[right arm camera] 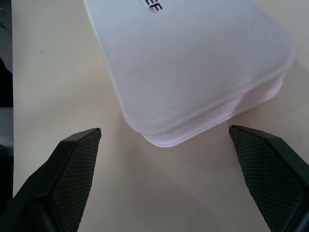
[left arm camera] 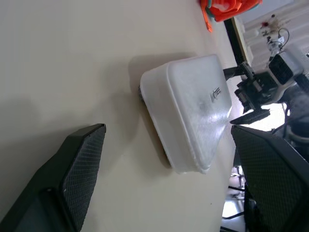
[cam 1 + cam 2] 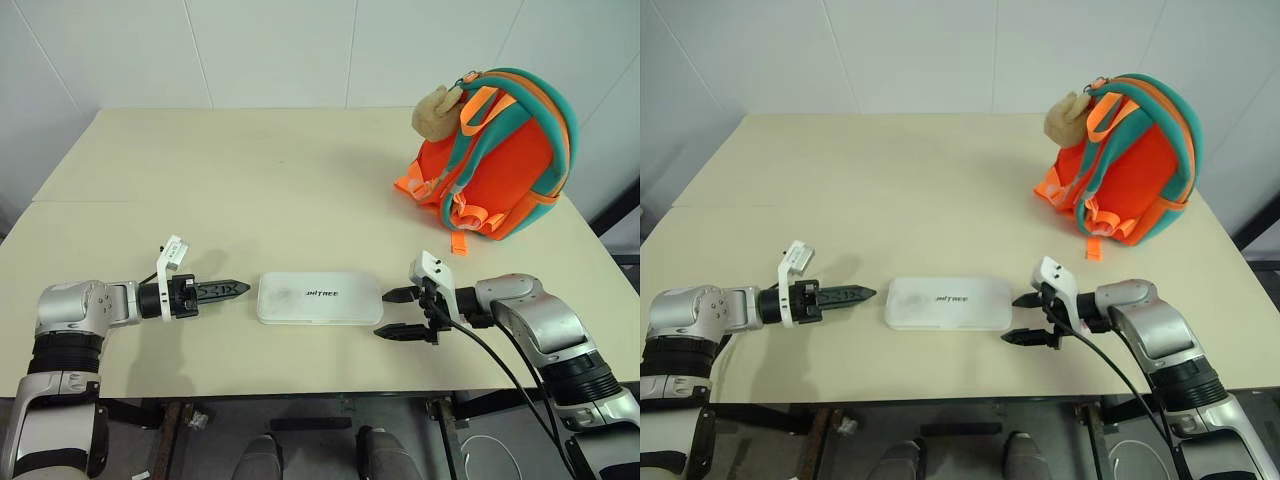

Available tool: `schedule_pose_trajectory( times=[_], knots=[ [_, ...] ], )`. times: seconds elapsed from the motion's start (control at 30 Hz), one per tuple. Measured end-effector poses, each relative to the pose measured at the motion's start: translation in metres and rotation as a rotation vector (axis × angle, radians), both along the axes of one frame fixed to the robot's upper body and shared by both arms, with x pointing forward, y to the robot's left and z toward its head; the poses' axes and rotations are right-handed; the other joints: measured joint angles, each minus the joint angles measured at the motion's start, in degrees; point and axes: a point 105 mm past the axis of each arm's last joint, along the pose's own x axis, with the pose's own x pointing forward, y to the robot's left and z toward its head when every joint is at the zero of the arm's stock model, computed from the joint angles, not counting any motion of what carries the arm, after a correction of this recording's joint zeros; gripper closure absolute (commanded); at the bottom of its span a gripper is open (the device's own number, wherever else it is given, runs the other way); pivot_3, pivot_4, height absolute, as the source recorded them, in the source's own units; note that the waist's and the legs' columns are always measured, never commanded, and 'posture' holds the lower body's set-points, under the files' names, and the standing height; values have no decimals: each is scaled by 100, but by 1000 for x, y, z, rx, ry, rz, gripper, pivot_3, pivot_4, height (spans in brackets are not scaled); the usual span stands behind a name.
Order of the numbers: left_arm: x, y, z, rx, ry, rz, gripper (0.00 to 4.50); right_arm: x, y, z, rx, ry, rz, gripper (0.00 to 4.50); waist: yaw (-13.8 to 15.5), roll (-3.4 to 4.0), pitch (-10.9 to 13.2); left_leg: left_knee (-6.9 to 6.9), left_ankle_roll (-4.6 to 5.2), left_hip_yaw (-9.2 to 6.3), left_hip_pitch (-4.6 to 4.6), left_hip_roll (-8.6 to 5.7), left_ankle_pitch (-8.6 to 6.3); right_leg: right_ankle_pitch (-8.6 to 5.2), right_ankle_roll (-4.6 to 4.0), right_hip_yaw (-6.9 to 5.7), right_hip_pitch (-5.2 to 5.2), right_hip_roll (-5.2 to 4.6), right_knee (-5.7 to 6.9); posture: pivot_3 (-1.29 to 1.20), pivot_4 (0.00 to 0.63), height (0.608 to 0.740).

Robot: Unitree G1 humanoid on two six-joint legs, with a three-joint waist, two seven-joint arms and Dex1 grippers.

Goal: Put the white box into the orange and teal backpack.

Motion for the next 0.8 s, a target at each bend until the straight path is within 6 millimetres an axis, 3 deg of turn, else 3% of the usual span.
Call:
schedule_pose_trajectory(
  times=[0.33, 0.5, 0.8],
  knots=[
    [-21, -30, -3, -84, 229, -108, 45, 9, 19, 0, 31, -42, 17, 0, -24, 0, 0, -5, -2, -2, 1, 1, -1, 33, 62, -1, -3, 2, 1, 0, 150, 740],
    [-19, -38, -5, -89, 223, -122, 45, 10, 32, 0, 60, -79, 42, 0, -14, 0, 0, -3, -2, -2, 1, 0, -1, 33, 61, -1, -2, 1, 0, 0, 150, 740],
    [-11, -53, -6, -108, 216, -148, 45, 10, 35, 1, 66, -133, 61, 0, 4, 0, 0, 9, -2, -3, 1, -1, -1, 31, 57, -1, 8, 0, -5, 0, 150, 740]
  ],
)
